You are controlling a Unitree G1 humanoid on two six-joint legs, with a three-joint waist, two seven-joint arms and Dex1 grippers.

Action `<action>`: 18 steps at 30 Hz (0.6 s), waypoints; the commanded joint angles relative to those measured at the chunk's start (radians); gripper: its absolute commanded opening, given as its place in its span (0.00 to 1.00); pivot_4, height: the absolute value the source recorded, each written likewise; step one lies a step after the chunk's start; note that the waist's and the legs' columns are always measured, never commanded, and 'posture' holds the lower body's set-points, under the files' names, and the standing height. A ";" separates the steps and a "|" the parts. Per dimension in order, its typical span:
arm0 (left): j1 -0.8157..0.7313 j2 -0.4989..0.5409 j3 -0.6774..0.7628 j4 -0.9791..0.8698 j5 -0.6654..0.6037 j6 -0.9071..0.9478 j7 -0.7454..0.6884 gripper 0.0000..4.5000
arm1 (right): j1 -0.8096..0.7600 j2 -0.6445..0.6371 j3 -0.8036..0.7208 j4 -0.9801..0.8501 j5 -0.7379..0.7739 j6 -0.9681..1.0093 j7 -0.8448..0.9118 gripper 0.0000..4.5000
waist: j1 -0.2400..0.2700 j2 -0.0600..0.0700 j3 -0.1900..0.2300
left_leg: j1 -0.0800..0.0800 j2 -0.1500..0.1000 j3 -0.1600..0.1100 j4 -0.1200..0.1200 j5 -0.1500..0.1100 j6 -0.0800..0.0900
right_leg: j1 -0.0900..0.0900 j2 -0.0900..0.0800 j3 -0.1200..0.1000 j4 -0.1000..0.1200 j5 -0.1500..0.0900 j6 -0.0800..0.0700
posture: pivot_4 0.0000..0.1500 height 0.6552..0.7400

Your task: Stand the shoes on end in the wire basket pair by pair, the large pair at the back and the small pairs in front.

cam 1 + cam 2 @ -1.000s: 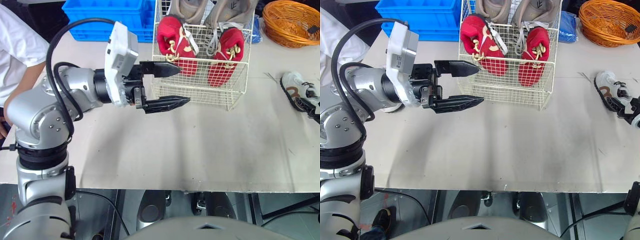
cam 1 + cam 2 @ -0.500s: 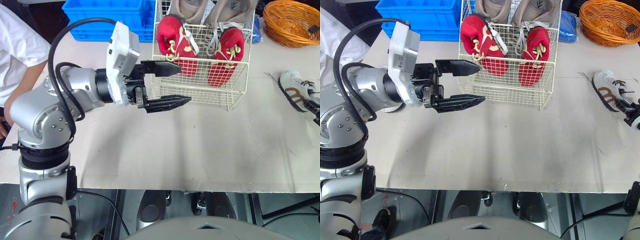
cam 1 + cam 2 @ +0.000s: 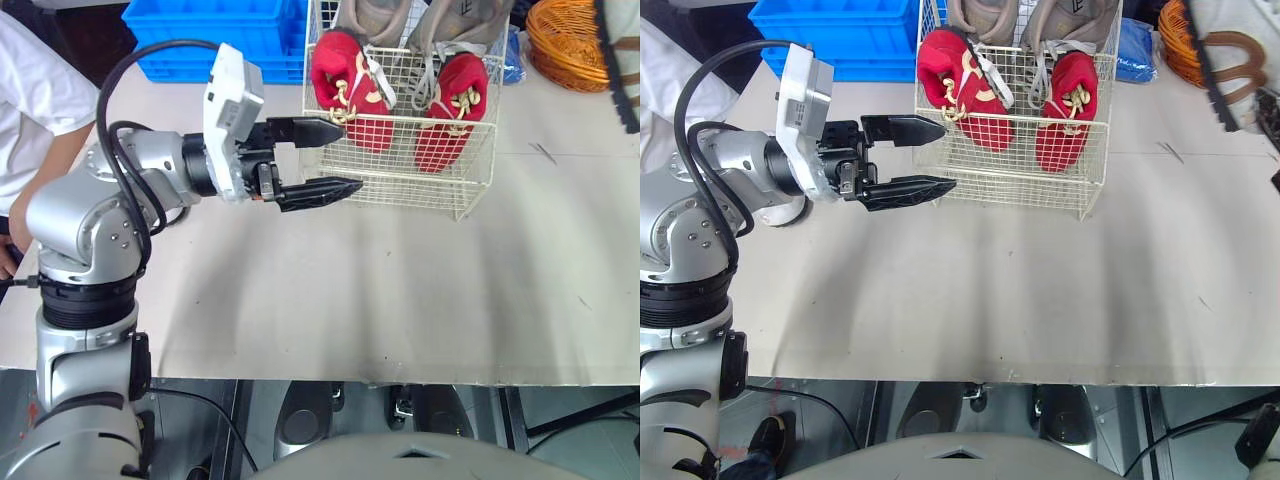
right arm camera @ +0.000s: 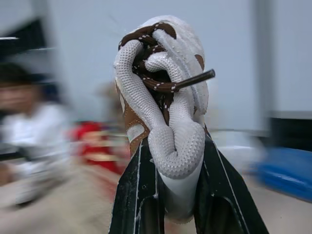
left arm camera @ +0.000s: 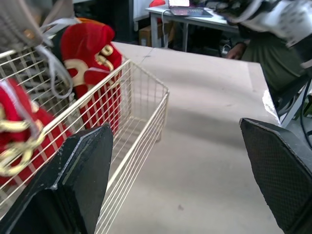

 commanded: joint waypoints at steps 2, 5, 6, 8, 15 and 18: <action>-0.029 0.013 0.011 -0.024 -0.018 -0.010 -0.047 1.00 | 0.039 -0.090 0.086 -0.101 -0.066 -0.012 0.142 0.00 | 0.000 0.000 0.000 | 0.000 0.000 0.000 0.000 0.000 0.000 | 0.000 0.000 0.000 0.000 0.000 0.000 | 1.00 0.36; -0.029 0.021 0.017 -0.038 -0.035 0.008 -0.067 1.00 | 0.044 -0.133 0.195 -0.079 -0.281 -0.180 0.256 0.00 | -0.001 0.000 0.000 | 0.000 0.000 0.000 0.000 0.000 0.000 | 0.000 0.000 0.000 0.000 0.000 0.000 | 1.00 0.36; -0.026 0.025 0.016 -0.047 -0.044 0.017 -0.076 1.00 | 0.038 -0.145 0.242 -0.062 -0.375 -0.272 0.304 0.00 | -0.001 0.000 0.000 | 0.000 0.000 0.000 0.000 0.000 0.000 | 0.000 0.000 0.000 0.000 0.000 0.000 | 1.00 0.36; -0.021 0.029 0.015 -0.058 -0.058 0.031 -0.086 1.00 | 0.016 -0.149 0.307 -0.027 -0.493 -0.419 0.373 0.00 | -0.003 0.000 0.000 | 0.000 0.000 0.000 0.000 0.000 0.000 | 0.000 0.001 0.000 0.000 0.000 0.000 | 1.00 0.36; -0.029 0.032 -0.065 -0.045 0.040 -0.013 -0.107 1.00 | -0.269 -0.127 0.539 0.152 -0.851 -1.018 0.494 0.00 | -0.005 -0.001 0.001 | 0.001 0.000 0.001 0.001 0.000 0.000 | -0.002 0.001 0.002 0.001 0.000 0.000 | 1.00 0.36; -0.045 0.033 -0.126 -0.034 0.084 -0.022 -0.139 1.00 | -0.411 -0.107 0.622 0.215 -0.929 -1.207 0.508 0.00 | -0.001 -0.002 0.001 | -0.001 0.001 0.001 0.001 0.000 0.000 | -0.003 0.001 0.001 0.001 0.000 0.000 | 1.00 0.36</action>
